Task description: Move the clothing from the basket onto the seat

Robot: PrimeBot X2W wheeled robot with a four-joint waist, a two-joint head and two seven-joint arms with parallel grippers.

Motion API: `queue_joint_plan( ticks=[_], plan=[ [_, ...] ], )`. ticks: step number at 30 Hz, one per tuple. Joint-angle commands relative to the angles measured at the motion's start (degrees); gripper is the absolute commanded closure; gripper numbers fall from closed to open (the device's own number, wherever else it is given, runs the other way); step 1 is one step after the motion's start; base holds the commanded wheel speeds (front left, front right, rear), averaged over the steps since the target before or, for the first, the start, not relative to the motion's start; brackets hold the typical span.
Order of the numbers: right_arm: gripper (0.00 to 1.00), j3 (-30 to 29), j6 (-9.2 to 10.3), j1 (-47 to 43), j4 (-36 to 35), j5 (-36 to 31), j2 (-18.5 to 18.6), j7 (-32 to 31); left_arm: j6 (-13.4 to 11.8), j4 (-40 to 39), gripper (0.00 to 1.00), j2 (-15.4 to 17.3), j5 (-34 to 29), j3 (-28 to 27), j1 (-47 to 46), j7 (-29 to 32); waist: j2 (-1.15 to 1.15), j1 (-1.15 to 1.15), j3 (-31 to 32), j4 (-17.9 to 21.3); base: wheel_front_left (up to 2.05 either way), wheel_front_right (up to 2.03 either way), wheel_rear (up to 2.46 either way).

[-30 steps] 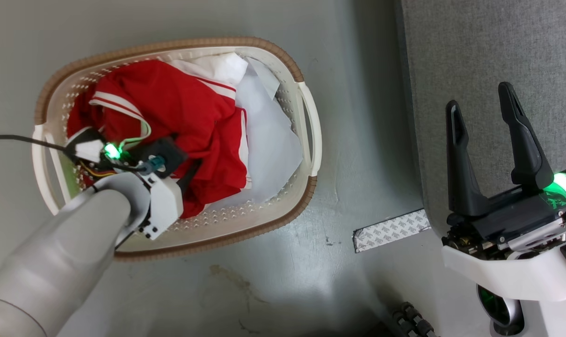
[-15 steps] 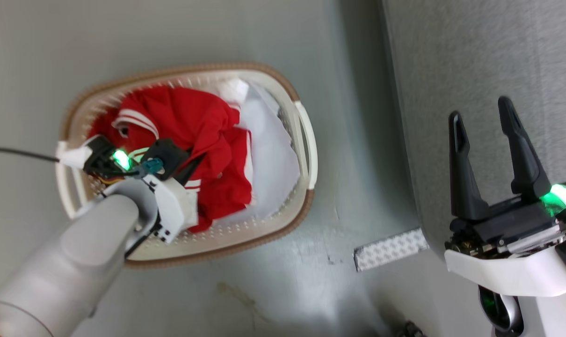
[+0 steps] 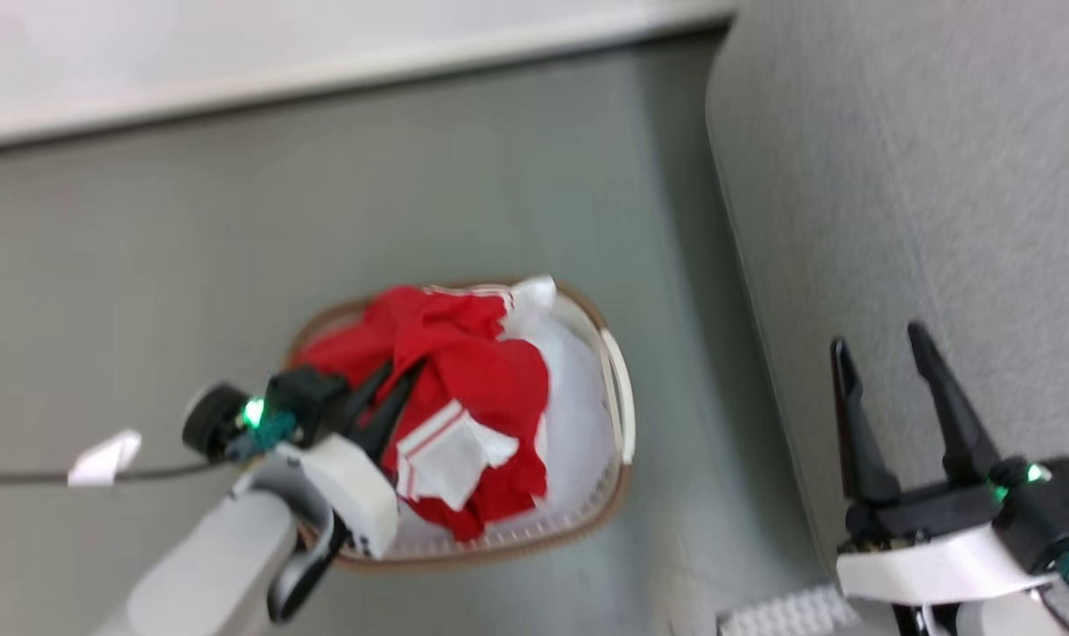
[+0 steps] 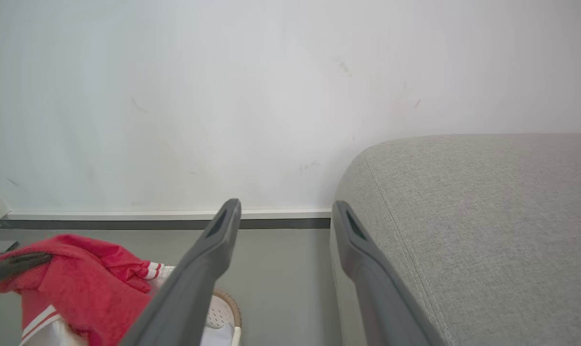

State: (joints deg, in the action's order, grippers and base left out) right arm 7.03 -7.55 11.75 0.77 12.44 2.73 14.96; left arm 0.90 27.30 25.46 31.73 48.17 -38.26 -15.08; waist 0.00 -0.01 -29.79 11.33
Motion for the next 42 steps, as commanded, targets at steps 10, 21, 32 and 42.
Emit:
queue_joint_plan(
  ticks=[10, 21, 32, 42],
  plan=[
    [0.0, -0.5, 0.12, -5.5, 5.3, -2.3, 0.1, 0.2, -2.7, -10.6, 1.0, -2.6, -3.7, -10.9, 15.4, -0.1, 0.0, 0.01, 19.9, -5.4, 0.0, 0.0, 0.0],
    [0.0, -0.1, 0.12, -10.0, 8.6, -4.2, 0.1, 0.2, -4.8, -17.6, 1.0, -4.3, -5.4, -20.0, 27.1, -0.1, 0.0, 0.01, 28.4, -6.4, 0.0, 0.0, 0.0],
    [0.0, 3.9, 0.12, -9.1, 10.0, -4.4, 0.1, 0.2, -4.5, -20.0, 1.0, -3.2, -6.7, -26.0, 32.7, -0.1, 0.0, 0.01, 30.5, -7.6, 0.0, 0.0, 0.0],
    [0.0, 24.9, 0.12, 1.3, 10.9, 1.1, 7.7, 0.2, -1.2, -22.8, 1.0, -0.3, -8.3, -23.5, 30.4, 2.2, 0.0, 0.01, 30.9, -7.6, 0.0, 0.0, 0.0]
  ],
)
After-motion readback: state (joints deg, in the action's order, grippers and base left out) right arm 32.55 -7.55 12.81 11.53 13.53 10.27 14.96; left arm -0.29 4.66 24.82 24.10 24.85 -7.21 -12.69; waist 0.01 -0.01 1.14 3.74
